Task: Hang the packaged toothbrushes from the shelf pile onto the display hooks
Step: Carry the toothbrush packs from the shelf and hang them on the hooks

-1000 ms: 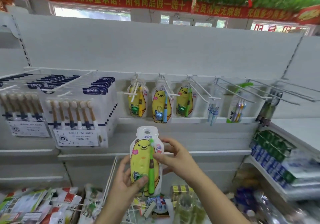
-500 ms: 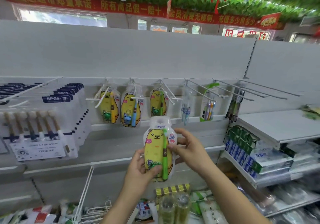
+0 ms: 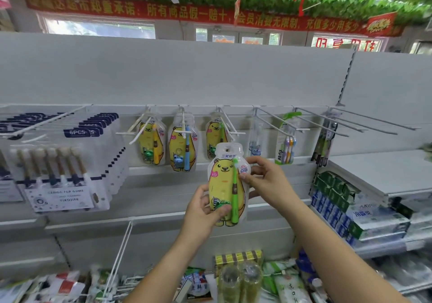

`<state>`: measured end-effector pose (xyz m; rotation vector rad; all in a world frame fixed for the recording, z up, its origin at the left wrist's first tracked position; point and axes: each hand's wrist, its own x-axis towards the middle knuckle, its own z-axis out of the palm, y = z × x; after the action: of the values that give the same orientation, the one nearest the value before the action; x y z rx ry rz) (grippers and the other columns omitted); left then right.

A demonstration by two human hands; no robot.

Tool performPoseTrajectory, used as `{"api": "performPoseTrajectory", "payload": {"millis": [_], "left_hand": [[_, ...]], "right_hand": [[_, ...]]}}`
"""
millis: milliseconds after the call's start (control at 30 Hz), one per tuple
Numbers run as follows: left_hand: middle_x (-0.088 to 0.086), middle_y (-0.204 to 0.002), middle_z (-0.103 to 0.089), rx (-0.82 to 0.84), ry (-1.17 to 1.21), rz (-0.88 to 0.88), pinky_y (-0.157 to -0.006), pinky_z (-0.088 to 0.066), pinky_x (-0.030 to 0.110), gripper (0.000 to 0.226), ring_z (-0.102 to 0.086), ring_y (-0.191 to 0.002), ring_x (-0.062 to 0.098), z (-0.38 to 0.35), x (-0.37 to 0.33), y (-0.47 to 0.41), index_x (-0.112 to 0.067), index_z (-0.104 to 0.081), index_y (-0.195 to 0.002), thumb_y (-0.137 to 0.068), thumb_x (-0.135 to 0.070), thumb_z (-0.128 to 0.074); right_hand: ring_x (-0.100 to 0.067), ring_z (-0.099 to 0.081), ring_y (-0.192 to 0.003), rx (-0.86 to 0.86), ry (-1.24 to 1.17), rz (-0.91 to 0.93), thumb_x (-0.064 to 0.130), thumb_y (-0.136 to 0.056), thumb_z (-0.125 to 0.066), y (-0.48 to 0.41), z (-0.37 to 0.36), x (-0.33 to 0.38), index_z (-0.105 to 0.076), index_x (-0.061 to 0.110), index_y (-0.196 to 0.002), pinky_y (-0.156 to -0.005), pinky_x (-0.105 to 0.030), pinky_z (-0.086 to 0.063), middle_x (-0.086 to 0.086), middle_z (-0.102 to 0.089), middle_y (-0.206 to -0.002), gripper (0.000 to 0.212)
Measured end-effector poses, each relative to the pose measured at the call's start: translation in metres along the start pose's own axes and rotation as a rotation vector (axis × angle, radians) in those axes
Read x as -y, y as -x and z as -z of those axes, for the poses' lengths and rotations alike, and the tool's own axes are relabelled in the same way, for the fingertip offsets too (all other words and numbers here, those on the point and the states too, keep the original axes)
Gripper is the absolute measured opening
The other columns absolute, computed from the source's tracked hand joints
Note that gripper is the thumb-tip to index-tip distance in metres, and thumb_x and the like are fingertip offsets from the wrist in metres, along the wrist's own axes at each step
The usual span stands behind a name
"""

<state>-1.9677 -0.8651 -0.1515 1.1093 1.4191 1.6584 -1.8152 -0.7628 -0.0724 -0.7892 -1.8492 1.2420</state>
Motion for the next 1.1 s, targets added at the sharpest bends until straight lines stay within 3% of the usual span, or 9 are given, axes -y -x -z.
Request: {"api": "performPoseTrajectory", "payload": {"millis": [133, 267, 433, 767, 933, 1100], "left_hand": [[0.002, -0.111, -0.076, 0.022, 0.007, 0.002, -0.071, -0.058, 0.020, 0.055, -0.074, -0.093, 0.008, -0.001, -0.003, -0.004, -0.020, -0.054, -0.123, -0.079, -0.005, -0.083], [0.003, -0.113, -0.076, 0.016, 0.004, -0.006, -0.079, -0.062, 0.032, 0.062, -0.074, -0.099, 0.015, -0.004, -0.002, -0.006, -0.022, -0.053, -0.124, -0.070, -0.022, -0.086], [0.003, -0.113, -0.076, 0.009, 0.019, -0.016, -0.081, -0.061, 0.031, 0.064, -0.074, -0.101, 0.017, -0.008, 0.001, -0.003, -0.022, -0.054, -0.122, -0.067, -0.024, -0.087], [0.001, -0.112, -0.076, -0.029, 0.026, -0.062, -0.079, -0.060, 0.028, 0.061, -0.074, -0.100, 0.014, -0.011, -0.009, 0.003, -0.025, -0.055, -0.122, -0.070, -0.017, -0.086], [0.001, -0.109, -0.076, -0.062, -0.006, -0.059, -0.075, -0.059, 0.022, 0.049, -0.075, -0.094, 0.010, -0.015, -0.014, -0.011, -0.024, -0.057, -0.117, -0.079, -0.006, -0.083], [-0.001, -0.109, -0.074, -0.082, -0.037, -0.044, -0.074, -0.058, 0.019, 0.042, -0.073, -0.093, 0.006, -0.018, -0.010, -0.029, -0.022, -0.060, -0.117, -0.085, -0.005, -0.079]], "right_hand": [[-0.024, -0.076, -0.083, -0.017, 0.009, 0.027, 0.006, -0.092, -0.069, -0.005, 0.006, -0.002, -0.064, 0.012, -0.113, -0.064, -0.047, -0.064, -0.016, -0.075, -0.097, 0.023], [-0.031, -0.075, -0.087, -0.027, 0.041, 0.065, 0.004, -0.090, -0.072, -0.008, 0.010, -0.005, -0.066, 0.007, -0.113, -0.073, -0.053, -0.062, -0.019, -0.075, -0.096, 0.024], [-0.033, -0.075, -0.091, -0.017, 0.036, 0.082, 0.004, -0.088, -0.074, -0.009, 0.014, -0.009, -0.068, 0.007, -0.112, -0.077, -0.049, -0.063, -0.018, -0.076, -0.097, 0.025], [-0.029, -0.076, -0.088, -0.011, -0.045, 0.121, 0.007, -0.088, -0.074, -0.002, 0.019, 0.000, -0.068, 0.013, -0.110, -0.072, -0.045, -0.064, -0.016, -0.076, -0.097, 0.023], [-0.017, -0.075, -0.077, -0.026, -0.024, 0.104, 0.006, -0.089, -0.073, -0.014, 0.019, 0.006, -0.067, 0.010, -0.111, -0.060, -0.032, -0.062, -0.012, -0.075, -0.092, 0.023], [-0.030, -0.073, -0.088, -0.048, -0.017, 0.084, 0.004, -0.087, -0.075, -0.032, 0.017, 0.001, -0.060, 0.016, -0.104, -0.071, -0.048, -0.064, -0.017, -0.072, -0.092, 0.026]]}}
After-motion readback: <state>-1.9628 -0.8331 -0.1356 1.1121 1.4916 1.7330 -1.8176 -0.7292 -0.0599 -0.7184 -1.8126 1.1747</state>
